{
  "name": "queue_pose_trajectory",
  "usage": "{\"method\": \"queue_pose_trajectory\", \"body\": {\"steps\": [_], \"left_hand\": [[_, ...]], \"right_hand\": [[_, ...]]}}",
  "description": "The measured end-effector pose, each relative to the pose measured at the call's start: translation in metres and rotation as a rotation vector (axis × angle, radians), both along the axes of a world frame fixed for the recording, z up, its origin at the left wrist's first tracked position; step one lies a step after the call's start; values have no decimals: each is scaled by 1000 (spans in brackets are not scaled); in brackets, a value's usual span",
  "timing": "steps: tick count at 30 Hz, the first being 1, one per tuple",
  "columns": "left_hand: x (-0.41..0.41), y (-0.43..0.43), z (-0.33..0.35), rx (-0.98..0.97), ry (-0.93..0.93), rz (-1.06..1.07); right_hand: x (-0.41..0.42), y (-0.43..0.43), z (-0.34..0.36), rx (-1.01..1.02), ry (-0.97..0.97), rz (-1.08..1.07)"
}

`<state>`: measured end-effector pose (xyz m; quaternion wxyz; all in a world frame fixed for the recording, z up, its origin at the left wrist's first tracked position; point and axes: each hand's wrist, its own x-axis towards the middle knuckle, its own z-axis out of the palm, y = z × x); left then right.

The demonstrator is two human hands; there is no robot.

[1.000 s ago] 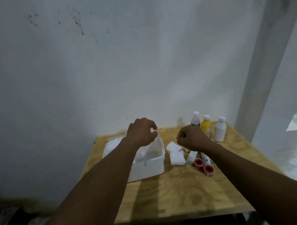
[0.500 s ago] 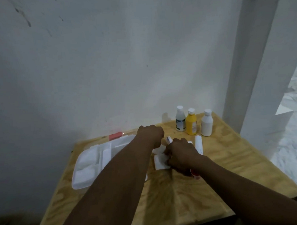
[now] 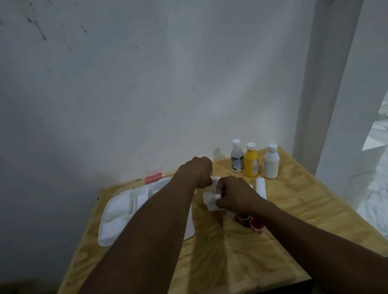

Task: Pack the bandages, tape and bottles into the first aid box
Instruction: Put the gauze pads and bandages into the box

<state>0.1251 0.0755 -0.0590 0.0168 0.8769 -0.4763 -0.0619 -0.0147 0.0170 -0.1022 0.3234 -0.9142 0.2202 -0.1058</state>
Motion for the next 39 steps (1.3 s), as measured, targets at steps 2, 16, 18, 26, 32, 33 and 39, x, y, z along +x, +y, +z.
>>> {"method": "queue_pose_trajectory", "body": {"steps": [2,16,18,26,32,33,39], "left_hand": [[4,7,14,-97,49,14],[41,157,83,-550,341,335],[50,184,84,-593,352,393],[77,256,65,-757,485,565],[81,264,51,-793,510,581],[82,264,49,-796,518,579],[82,258,38,-789,549,560]], "right_hand": [[-1,1,8,17,-78,-24],[18,69,82,389,-193,3],[27,88,86,446,-182,19],[58,153,83,561,-129,83],[76,179,72,532,-104,72],[77,181,70,528,-94,74],[85,183,60,364,-47,91]]}}
